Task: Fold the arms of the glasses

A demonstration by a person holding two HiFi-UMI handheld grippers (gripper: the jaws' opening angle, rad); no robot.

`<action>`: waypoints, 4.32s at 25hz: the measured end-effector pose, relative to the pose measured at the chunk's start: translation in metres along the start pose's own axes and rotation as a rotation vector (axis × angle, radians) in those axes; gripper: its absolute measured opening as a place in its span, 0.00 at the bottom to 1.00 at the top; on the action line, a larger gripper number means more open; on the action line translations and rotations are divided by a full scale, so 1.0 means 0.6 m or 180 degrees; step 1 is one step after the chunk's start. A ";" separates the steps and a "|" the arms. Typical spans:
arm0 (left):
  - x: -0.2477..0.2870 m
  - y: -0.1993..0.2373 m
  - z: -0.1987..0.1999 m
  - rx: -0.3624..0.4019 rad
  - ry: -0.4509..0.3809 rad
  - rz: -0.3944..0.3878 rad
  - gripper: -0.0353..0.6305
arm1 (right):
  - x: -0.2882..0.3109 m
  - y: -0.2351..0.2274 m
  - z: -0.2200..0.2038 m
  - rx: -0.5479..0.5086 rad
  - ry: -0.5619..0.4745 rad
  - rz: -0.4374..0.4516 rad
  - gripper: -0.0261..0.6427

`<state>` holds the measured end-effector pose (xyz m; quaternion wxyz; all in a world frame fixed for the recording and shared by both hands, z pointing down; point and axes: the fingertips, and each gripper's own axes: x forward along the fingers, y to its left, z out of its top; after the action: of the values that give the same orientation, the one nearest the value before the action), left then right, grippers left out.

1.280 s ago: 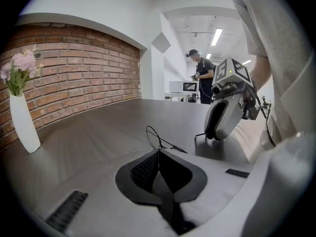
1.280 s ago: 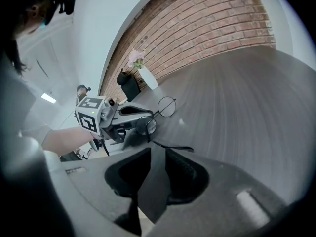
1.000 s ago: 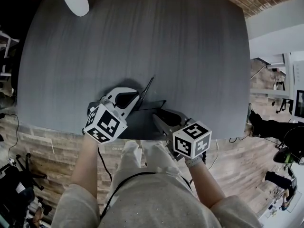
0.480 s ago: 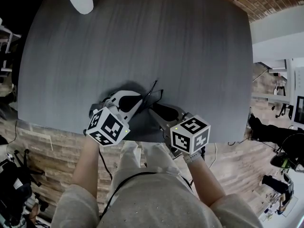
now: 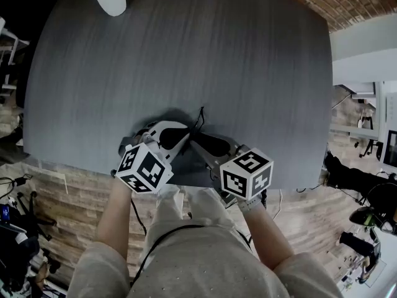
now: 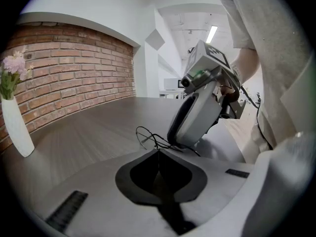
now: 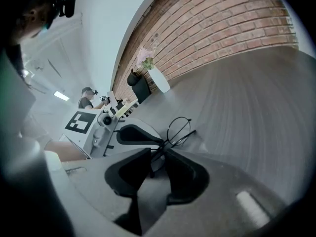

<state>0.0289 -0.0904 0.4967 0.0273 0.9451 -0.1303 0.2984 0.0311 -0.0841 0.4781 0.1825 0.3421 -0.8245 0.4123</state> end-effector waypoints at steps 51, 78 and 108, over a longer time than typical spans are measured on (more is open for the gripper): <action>-0.220 0.022 0.068 -0.1022 -0.1188 0.1144 0.05 | -0.152 0.080 0.083 -0.0938 -0.1321 -0.0483 0.04; -0.416 -0.077 0.178 -0.0602 -0.1694 0.1572 0.05 | -0.342 0.281 0.086 -0.1627 -0.2211 -0.0961 0.04; -0.522 -0.123 0.203 -0.0618 -0.1967 0.1752 0.05 | -0.423 0.354 0.052 -0.1705 -0.2377 -0.1103 0.04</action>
<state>-0.1308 0.0370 0.2201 -0.0049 0.9131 -0.4074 -0.0164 0.0562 0.0865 0.1936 0.0220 0.5397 -0.8416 -0.0016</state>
